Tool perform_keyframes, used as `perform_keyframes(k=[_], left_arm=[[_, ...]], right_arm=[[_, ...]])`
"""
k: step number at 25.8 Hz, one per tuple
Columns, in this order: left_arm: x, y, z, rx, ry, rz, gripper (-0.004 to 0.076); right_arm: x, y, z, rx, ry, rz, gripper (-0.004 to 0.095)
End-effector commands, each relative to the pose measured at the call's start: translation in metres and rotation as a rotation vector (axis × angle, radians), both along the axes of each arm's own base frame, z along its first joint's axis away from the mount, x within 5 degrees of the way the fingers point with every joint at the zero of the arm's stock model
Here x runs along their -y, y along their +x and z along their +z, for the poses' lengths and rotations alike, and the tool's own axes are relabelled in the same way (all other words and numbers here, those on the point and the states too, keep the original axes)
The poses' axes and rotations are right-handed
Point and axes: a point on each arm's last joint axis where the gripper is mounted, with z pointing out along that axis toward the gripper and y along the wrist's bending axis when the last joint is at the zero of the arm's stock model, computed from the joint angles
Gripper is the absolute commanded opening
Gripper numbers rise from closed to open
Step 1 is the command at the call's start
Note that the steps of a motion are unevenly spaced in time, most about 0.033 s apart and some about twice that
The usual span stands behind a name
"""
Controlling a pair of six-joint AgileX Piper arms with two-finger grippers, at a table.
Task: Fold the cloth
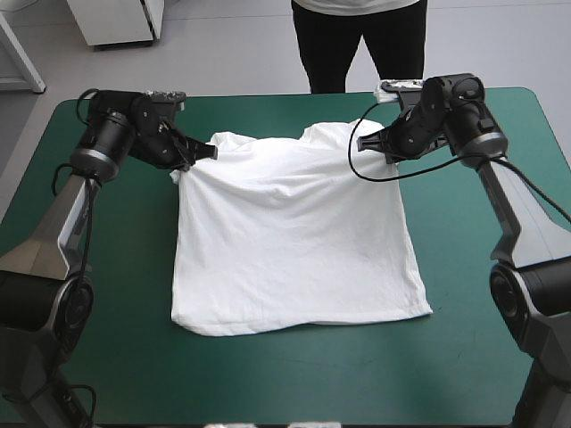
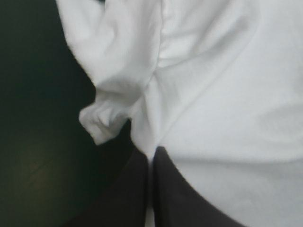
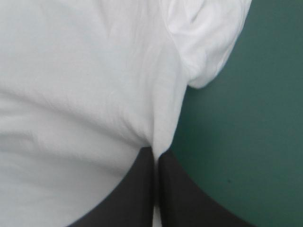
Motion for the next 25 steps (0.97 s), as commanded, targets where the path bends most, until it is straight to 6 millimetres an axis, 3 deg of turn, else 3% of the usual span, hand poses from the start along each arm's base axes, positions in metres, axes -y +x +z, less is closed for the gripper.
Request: perform_keyframes(k=[1,4,8,16,20,25], left_arm=[[-0.005,-0.025,0.072,0.184,-0.034,-0.003,-0.001],[-0.009,-0.052,0.129,0.341,-0.072,-0.012,-0.001],[-0.011,-0.088,0.173,0.469,-0.126,-0.03,-0.001],[-0.013,-0.129,0.205,0.576,-0.178,-0.08,-0.001],[-0.014,-0.132,0.208,0.603,-0.175,-0.086,-0.001],[-0.011,-0.117,0.207,0.65,-0.189,-0.086,-0.001]], right_arm=[[0.011,-0.036,0.068,0.191,0.028,0.002,-0.0017],[0.021,-0.072,0.11,0.314,0.025,-0.001,-0.0017],[0.03,-0.108,0.151,0.446,0.044,0.002,-0.0017],[0.036,-0.135,0.19,0.583,0.073,0.0,-0.0017],[0.036,-0.136,0.193,0.6,0.077,-0.001,-0.0017],[0.035,-0.124,0.191,0.635,0.07,-0.012,-0.0017]])
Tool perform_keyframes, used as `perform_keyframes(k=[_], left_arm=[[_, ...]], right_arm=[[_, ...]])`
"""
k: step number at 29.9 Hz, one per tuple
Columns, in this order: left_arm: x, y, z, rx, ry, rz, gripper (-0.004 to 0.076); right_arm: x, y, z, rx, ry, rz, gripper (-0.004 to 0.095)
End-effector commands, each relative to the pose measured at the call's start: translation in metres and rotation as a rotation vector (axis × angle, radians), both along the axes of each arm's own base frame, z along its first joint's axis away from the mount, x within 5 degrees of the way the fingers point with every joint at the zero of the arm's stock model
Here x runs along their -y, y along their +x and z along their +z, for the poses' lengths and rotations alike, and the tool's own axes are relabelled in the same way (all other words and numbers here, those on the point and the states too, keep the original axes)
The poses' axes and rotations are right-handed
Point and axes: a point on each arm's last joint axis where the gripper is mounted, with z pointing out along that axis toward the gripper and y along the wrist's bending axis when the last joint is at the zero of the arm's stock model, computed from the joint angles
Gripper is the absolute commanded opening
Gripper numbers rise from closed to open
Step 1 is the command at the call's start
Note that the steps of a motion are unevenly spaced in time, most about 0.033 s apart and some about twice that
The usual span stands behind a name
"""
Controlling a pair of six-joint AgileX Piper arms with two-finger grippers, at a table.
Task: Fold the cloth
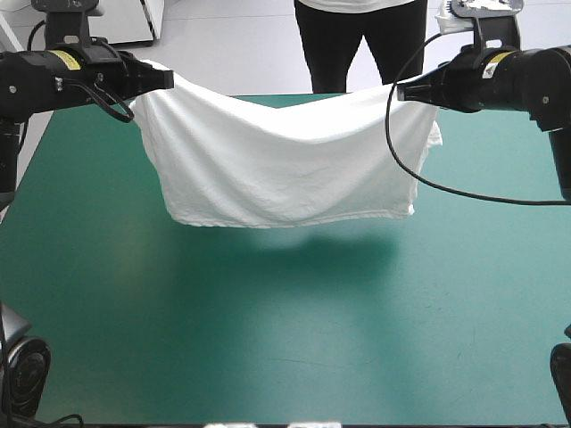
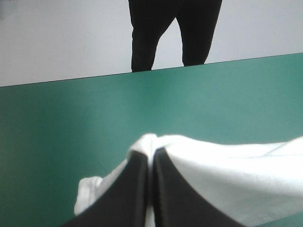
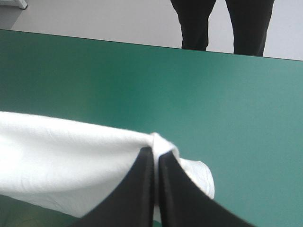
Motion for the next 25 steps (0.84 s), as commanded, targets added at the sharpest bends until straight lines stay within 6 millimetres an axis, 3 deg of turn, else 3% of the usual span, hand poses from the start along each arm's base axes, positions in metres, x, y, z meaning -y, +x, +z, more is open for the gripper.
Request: perform_keyframes(k=[1,14,21,25], left_arm=[[0.0,-0.005,0.018,0.128,-0.039,-0.003,-0.001],[0.01,0.083,-0.004,0.383,-0.089,0.058,-0.001],[0.013,0.104,-0.016,0.421,-0.089,0.072,-0.001],[0.014,0.113,-0.028,0.378,-0.08,0.07,-0.001]], right_arm=[[0.005,0.0,0.02,0.168,0.007,-0.025,-0.0017],[-0.003,0.085,-0.007,0.383,-0.031,-0.133,-0.0017],[-0.006,0.101,-0.015,0.423,-0.034,-0.132,-0.0017],[-0.008,0.11,-0.033,0.327,-0.055,-0.136,-0.0017]])
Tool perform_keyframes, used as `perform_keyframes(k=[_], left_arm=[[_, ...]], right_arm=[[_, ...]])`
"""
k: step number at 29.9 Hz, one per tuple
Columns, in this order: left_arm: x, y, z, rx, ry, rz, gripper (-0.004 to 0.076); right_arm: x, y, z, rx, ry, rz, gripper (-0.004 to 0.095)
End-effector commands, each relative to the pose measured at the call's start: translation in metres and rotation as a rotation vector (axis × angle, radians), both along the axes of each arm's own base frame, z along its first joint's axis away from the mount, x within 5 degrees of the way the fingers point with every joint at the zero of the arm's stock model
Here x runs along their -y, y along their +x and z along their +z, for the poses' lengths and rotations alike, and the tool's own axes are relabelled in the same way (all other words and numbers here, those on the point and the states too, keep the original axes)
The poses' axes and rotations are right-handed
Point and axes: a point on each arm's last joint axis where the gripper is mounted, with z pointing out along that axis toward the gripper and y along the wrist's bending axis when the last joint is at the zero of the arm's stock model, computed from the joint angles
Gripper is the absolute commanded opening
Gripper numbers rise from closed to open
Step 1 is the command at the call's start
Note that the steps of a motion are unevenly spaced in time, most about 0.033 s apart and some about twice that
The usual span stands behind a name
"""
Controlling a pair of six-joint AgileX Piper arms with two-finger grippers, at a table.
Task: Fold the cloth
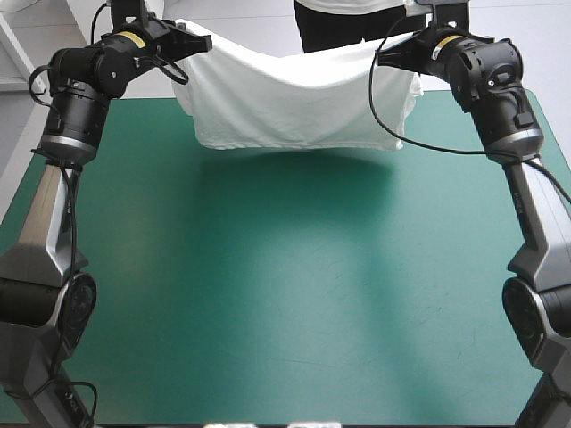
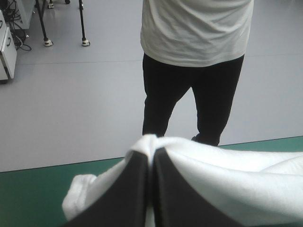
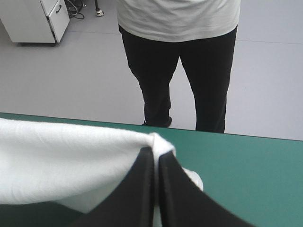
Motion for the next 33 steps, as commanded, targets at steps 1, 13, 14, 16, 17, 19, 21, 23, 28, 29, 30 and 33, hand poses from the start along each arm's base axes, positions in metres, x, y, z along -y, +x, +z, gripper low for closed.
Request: perform_keyframes(k=[1,13,14,16,17,19,21,23,28,29,30,33], left_arm=[[-0.003,-0.013,0.026,0.114,-0.023,0.007,-0.001],[0.005,0.023,-0.074,-0.291,0.116,0.03,-0.001],[0.007,0.02,-0.08,-0.295,0.137,0.041,-0.001],[0.013,0.01,-0.087,-0.272,0.138,0.042,-0.001],[0.017,0.002,-0.093,-0.272,0.138,0.034,-0.001],[0.022,-0.015,-0.107,-0.278,0.144,0.008,-0.001],[0.025,-0.033,-0.125,-0.305,0.153,-0.015,-0.001],[0.025,-0.051,-0.135,-0.318,0.15,-0.029,-0.001],[0.018,-0.1,-0.156,-0.382,0.136,-0.035,-0.001],[0.017,-0.109,-0.164,-0.407,0.138,-0.037,-0.001],[0.015,-0.121,-0.168,-0.421,0.137,-0.042,-0.001],[0.012,-0.146,-0.185,-0.47,0.139,-0.048,-0.001]], right_arm=[[0.005,-0.009,0.019,0.062,0.001,-0.01,-0.0017],[-0.003,0.023,-0.073,-0.314,-0.021,-0.039,-0.0017],[-0.003,0.023,-0.082,-0.334,-0.029,-0.039,-0.0017],[-0.002,0.018,-0.102,-0.37,-0.047,-0.027,-0.0017],[-0.001,0.013,-0.111,-0.375,-0.049,-0.022,-0.0017],[-0.001,0.0,-0.125,-0.376,-0.019,-0.006,-0.0017],[0.001,-0.015,-0.134,-0.377,0.004,0.003,-0.0017],[0.003,-0.031,-0.144,-0.395,0.011,0.009,-0.0017],[0.011,-0.077,-0.168,-0.472,-0.012,0.017,-0.0017],[0.011,-0.084,-0.172,-0.482,-0.015,0.022,-0.0017],[0.011,-0.092,-0.176,-0.499,-0.017,0.026,-0.0017],[0.01,-0.116,-0.189,-0.545,-0.004,0.038,-0.0017]])
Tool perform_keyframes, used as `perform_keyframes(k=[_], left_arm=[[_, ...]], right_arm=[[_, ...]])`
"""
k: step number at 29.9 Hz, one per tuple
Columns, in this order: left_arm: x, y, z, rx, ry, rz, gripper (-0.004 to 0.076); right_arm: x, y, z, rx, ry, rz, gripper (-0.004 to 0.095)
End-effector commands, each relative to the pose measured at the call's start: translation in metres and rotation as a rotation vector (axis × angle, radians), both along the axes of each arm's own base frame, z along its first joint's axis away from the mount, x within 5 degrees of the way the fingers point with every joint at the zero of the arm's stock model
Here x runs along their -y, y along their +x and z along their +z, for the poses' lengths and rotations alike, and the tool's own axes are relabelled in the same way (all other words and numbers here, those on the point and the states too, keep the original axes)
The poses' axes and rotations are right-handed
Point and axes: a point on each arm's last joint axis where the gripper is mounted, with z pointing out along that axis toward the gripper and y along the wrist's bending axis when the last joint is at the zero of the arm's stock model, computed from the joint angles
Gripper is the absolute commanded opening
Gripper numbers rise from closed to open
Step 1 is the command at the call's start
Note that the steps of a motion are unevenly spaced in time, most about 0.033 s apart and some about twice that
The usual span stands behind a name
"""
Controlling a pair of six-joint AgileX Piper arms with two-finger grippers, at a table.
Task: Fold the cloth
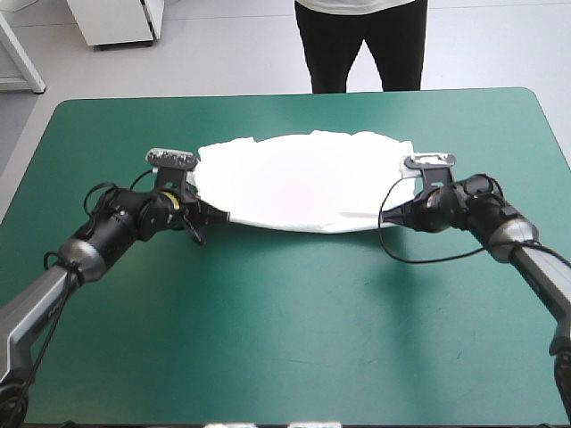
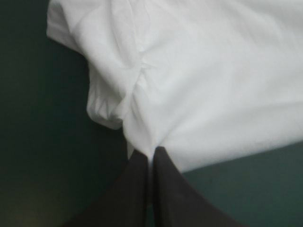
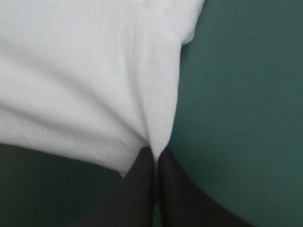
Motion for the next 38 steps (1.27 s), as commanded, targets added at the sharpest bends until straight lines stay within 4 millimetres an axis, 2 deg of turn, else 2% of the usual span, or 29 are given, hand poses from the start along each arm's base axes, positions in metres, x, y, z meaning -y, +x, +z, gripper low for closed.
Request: perform_keyframes(k=[1,5,13,20,22,23,26,28,30,32,38], left_arm=[[-0.002,-0.029,0.006,0.058,-0.051,0.0,-0.001],[-0.005,-0.055,-0.013,-0.006,-0.04,-0.01,-0.001],[-0.01,-0.1,-0.05,-0.15,-0.074,0.006,-0.001],[-0.017,-0.115,-0.067,-0.284,-0.024,0.022,-0.0006],[-0.018,-0.118,-0.068,-0.314,-0.011,0.023,0.0033],[-0.018,-0.119,-0.068,-0.327,-0.011,0.026,0.0069],[-0.017,-0.119,-0.058,-0.368,-0.005,0.029,0.0233],[-0.016,-0.118,-0.046,-0.381,0.0,0.028,0.0375],[-0.015,-0.114,-0.032,-0.379,0.009,0.025,0.0472],[-0.015,-0.108,-0.013,-0.345,0.021,0.019,0.0512],[-0.021,-0.095,0.044,-0.229,0.064,0.038,0.051]], right_arm=[[-0.001,-0.025,0.012,0.068,0.039,0.018,-0.0017],[-0.001,-0.052,-0.005,0.01,0.069,0.01,-0.0017],[-0.001,-0.094,-0.021,-0.066,0.14,-0.005,-0.0017],[0.002,-0.105,-0.027,-0.11,0.128,0.004,-0.0015],[0.002,-0.107,-0.028,-0.135,0.121,0.004,0.0021],[0.002,-0.108,-0.028,-0.159,0.12,0.003,0.007],[0.001,-0.113,-0.022,-0.235,0.123,0.003,0.0327],[0.0,-0.112,-0.014,-0.252,0.125,0.007,0.0511],[-0.001,-0.108,-0.003,-0.23,0.132,0.012,0.0604],[-0.004,-0.102,0.013,-0.187,0.146,0.018,0.0609],[-0.006,-0.088,0.074,-0.043,0.16,0.035,0.0538]])
